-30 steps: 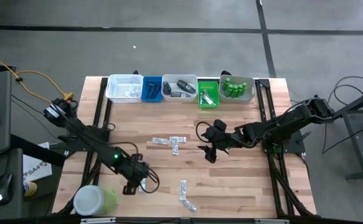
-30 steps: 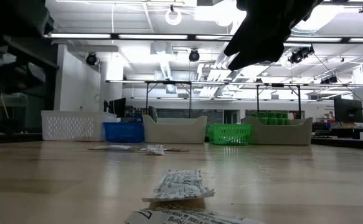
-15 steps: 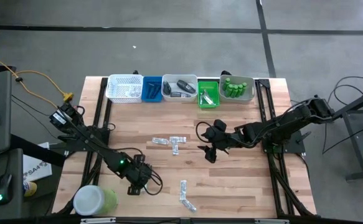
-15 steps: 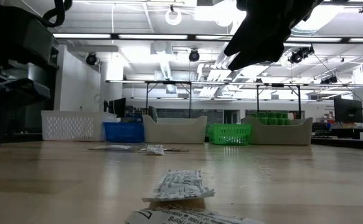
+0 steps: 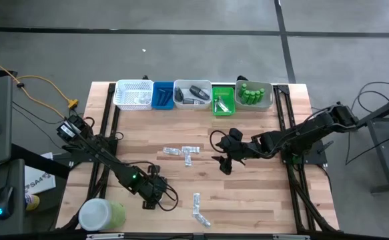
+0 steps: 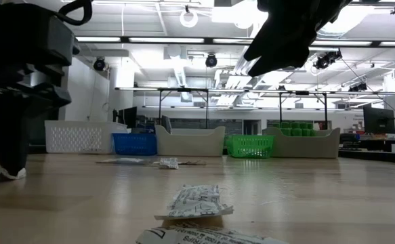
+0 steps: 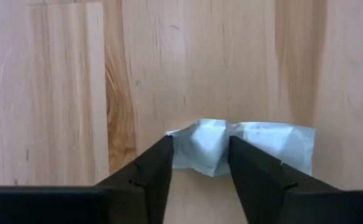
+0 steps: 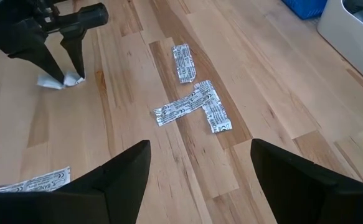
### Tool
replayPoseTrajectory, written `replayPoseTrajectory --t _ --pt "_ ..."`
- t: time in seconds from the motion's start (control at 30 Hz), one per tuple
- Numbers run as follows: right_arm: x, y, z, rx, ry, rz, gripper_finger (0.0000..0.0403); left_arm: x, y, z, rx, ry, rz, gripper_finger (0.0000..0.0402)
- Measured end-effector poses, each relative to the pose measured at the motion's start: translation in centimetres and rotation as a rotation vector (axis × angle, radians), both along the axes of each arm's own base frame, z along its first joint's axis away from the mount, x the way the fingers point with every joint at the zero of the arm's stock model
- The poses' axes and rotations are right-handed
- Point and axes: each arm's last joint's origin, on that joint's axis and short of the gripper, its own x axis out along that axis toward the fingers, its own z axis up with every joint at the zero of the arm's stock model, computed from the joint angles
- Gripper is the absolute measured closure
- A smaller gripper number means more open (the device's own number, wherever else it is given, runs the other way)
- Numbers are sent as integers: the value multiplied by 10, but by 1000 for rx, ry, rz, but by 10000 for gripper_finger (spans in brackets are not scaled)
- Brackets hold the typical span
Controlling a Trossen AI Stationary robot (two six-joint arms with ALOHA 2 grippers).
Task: Pick & Place Travel size toiletries
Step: Put the bandage pack into the left white bin
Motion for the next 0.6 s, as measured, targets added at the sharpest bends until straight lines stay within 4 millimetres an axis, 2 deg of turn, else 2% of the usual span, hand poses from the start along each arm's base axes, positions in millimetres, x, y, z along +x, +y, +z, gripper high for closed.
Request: replayPoseTrajectory --t 0.17,0.37,0.6 --pt "-1 3 0 1 0 10 133 1 -1 0 -7 -16 1 303" --pt "-1 5 0 1 -2 15 133 3 -2 0 -33 -38 2 387" --pt "-2 7 0 1 -2 19 133 7 -5 7 -72 -71 -2 398"
